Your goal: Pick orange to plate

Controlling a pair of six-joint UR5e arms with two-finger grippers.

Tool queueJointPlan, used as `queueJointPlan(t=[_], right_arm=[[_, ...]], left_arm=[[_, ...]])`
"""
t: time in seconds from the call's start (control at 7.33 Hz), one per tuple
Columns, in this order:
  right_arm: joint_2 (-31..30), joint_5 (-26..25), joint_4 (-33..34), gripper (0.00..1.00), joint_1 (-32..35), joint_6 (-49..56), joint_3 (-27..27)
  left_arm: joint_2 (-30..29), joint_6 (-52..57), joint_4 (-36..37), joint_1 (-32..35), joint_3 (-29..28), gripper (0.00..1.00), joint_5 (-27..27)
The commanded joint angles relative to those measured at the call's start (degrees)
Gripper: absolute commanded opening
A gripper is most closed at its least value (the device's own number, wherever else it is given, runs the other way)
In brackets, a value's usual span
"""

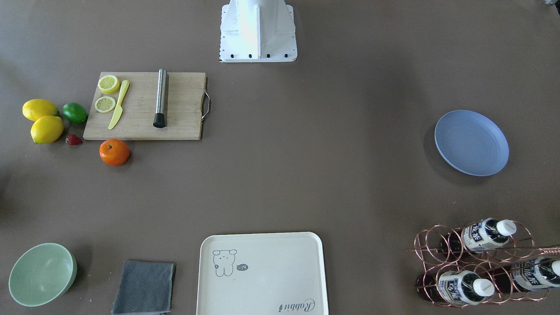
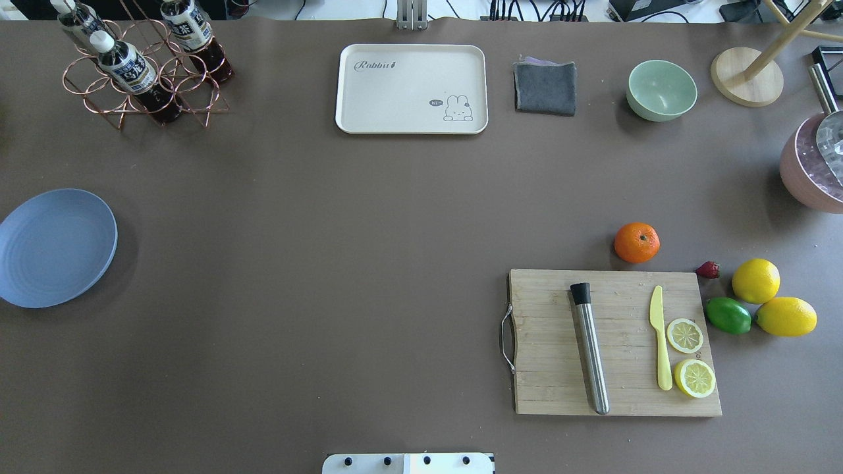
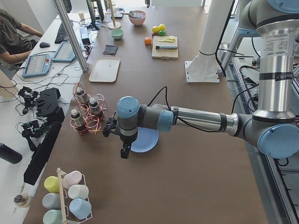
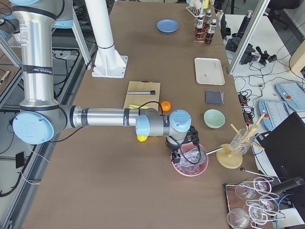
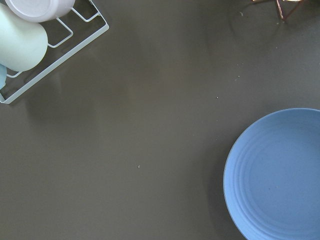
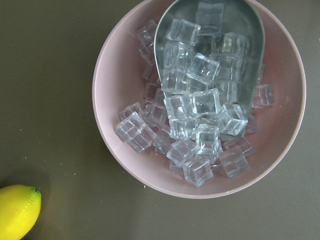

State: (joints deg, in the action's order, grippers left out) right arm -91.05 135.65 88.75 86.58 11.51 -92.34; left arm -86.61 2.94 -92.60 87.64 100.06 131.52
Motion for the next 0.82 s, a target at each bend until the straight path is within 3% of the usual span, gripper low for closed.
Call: queueJointPlan(t=[0.0, 0.27, 0.41, 0.68], right_arm=[[0.0, 0.1, -0.1, 1.00, -0.1, 0.0, 0.0], [0.2, 0.1, -0.1, 1.00, -0.4, 0.0, -0.1], [0.3, 0.1, -0.1, 1.00, -0.4, 0.0, 0.0], [0.9, 0.7, -0.2, 1.00, -1.8, 0.5, -0.2]], left_arm=[[0.1, -0.1, -0.2, -1.1, -0.2, 0.97, 0.0], [0.0, -0.2, -3.9, -2.4, -2.5, 0.97, 0.2], [-0.4, -5.7, -9.0, -5.9, -4.7, 0.97, 0.2], [-0.6, -12.4, -27.7, -9.1, -16.2, 0.97, 0.2]])
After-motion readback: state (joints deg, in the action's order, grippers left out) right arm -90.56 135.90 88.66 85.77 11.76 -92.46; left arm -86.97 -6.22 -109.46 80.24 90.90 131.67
